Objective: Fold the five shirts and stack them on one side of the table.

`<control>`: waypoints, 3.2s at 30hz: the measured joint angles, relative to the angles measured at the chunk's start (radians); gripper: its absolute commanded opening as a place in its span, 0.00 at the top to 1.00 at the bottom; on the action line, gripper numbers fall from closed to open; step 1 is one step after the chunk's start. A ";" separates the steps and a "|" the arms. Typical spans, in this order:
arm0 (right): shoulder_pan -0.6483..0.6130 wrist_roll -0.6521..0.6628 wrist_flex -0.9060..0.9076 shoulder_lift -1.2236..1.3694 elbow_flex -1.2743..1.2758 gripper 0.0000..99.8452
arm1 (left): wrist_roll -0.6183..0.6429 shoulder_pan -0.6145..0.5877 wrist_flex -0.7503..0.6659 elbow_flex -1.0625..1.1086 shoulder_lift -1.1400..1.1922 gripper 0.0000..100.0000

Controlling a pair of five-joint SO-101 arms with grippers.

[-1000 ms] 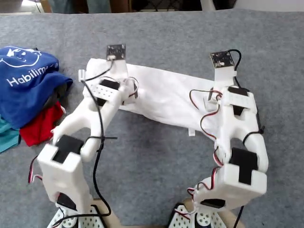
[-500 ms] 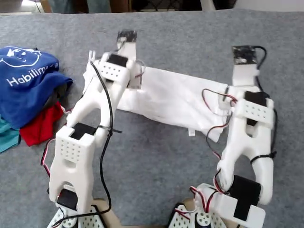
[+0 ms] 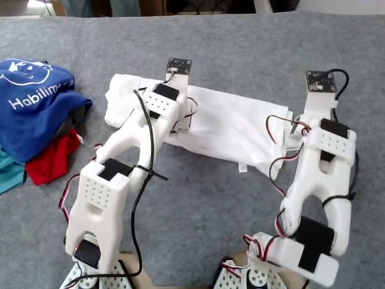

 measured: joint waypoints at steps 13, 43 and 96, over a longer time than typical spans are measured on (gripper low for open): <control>-0.043 -0.002 0.144 0.236 -0.537 0.98 | -0.037 -0.084 0.316 -0.407 -0.041 0.96; -0.060 -0.044 0.396 1.007 -1.238 0.98 | -0.089 -0.341 0.044 -0.985 0.583 0.95; 0.015 0.031 0.281 -0.129 -0.081 0.98 | -0.245 -0.413 0.497 -1.297 0.621 0.97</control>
